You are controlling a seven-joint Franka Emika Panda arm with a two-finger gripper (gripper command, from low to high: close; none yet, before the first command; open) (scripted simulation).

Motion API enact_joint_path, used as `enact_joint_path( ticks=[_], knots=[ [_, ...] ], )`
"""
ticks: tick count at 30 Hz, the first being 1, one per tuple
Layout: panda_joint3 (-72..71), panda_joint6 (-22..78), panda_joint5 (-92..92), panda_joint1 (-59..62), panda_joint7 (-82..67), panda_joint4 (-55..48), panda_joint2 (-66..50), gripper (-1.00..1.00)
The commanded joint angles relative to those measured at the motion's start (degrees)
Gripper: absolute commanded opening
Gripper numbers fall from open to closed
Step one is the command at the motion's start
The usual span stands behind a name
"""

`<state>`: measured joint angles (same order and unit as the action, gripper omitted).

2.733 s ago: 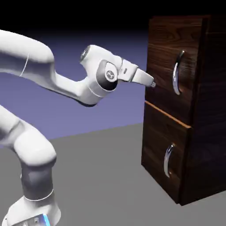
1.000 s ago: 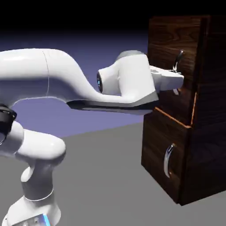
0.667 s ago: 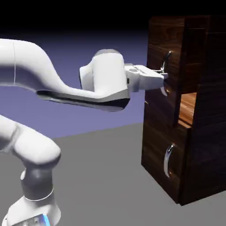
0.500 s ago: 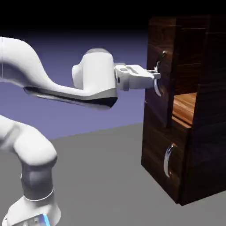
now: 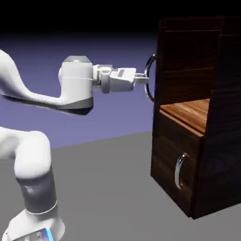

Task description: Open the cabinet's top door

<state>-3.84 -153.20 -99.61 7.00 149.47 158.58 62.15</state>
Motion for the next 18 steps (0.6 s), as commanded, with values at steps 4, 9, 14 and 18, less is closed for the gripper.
enact_joint_path(
  ticks=[4, 9, 14, 18],
  knots=[
    [-5.45, 6.35, 10.04, -0.55, -4.88, 1.88, 3.31, -1.0],
    [-14.16, 17.37, 22.48, -2.39, -9.16, 2.3, 5.89, -1.0],
    [-24.23, 29.82, 33.5, -3.08, -10.97, -0.37, 5.45, -1.0],
    [-32.42, 39.79, 40.94, -1.54, -11.3, -4.68, 3.28, -1.0]
  ],
)
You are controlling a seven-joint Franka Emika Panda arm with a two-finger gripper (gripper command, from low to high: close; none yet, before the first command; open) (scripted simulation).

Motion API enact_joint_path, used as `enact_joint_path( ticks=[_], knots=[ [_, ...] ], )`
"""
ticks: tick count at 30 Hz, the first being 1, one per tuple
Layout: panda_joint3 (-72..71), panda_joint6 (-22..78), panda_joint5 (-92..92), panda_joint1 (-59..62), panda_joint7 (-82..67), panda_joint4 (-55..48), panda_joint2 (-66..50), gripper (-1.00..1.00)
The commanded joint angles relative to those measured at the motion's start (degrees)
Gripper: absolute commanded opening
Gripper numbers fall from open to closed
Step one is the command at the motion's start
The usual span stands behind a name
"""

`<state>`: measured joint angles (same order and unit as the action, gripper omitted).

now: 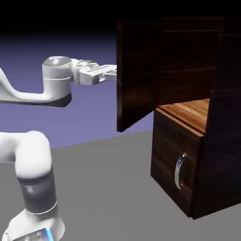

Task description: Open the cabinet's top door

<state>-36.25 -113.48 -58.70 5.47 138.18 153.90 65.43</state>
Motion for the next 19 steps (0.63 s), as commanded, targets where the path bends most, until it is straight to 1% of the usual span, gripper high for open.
enact_joint_path(
  ticks=[1, 6, 11, 17, 18, 19],
  knots=[
    [-2.07, 2.56, 1.73, 0.74, -0.01, -1.37, -0.72, -1.0],
    [-12.41, 15.0, 9.21, 6.75, 0.17, -9.85, -4.71, -1.0],
    [-22.38, 26.66, 14.92, 16.01, 0.12, -20.13, -8.13, -1.0],
    [-32.38, 37.99, 19.64, 28.43, -0.87, -32.29, -9.72, -1.0],
    [-32.83, 38.5, 19.84, 29.06, -0.95, -32.89, -9.73, -1.0],
    [-32.83, 38.51, 19.84, 29.06, -0.95, -32.89, -9.73, 1.0]
  ],
)
